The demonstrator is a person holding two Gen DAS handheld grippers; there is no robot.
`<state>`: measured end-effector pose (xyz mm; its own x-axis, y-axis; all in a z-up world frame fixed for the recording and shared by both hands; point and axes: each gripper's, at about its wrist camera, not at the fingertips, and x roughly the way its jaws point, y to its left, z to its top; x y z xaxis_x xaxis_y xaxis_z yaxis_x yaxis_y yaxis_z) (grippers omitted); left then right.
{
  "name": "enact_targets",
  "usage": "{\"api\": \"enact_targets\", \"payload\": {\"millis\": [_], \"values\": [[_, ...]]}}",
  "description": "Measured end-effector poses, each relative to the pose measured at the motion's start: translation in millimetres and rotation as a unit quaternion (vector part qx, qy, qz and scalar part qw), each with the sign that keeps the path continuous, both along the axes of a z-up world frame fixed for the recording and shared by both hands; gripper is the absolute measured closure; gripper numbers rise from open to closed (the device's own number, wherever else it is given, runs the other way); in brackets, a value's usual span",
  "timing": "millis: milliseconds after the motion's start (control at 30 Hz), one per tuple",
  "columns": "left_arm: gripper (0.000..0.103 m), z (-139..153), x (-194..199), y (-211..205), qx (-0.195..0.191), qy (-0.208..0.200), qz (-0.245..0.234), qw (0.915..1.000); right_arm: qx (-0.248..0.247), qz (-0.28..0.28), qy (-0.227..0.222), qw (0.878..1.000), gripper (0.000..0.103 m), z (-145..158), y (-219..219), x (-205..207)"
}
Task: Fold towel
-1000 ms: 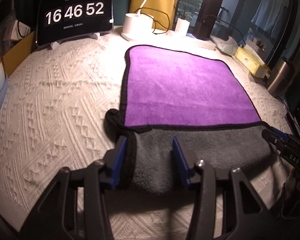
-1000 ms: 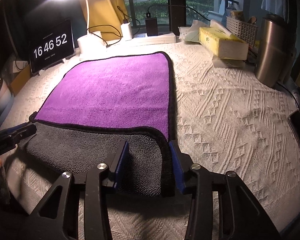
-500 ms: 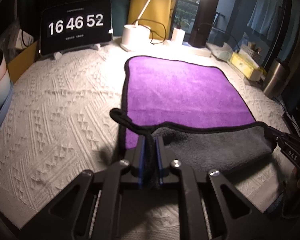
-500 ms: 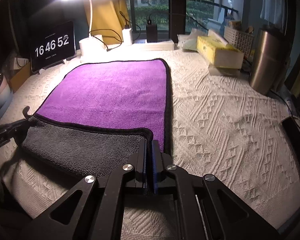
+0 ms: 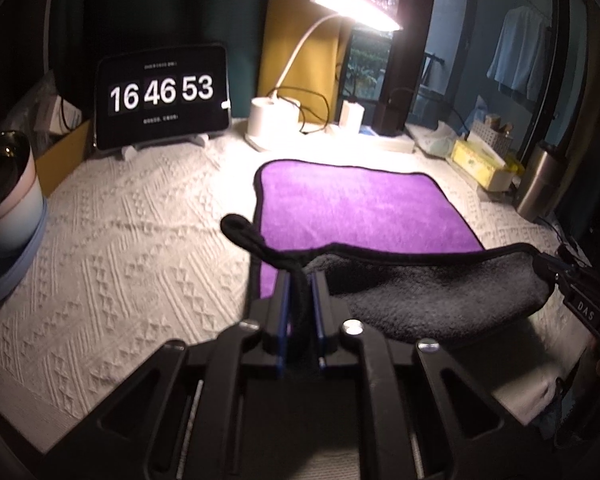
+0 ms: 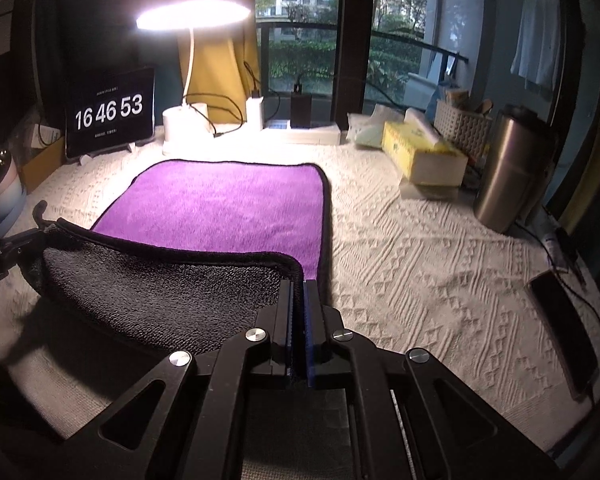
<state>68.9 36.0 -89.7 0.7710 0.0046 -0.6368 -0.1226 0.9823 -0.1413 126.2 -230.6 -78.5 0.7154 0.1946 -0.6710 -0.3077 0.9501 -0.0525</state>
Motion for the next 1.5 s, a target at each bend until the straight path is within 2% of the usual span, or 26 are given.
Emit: {"api": "enact_targets", "payload": {"millis": [667,1500], "values": [[0.092,22,16,2,0.008,-0.045,0.008,0.9989,0.003,-0.005,-0.039,0.999,0.098,19,2,17],[0.092,27,66,11,0.010,-0.060,0.005,0.9981,0.003,-0.002,-0.056,0.998,0.098,22,9,77]]}}
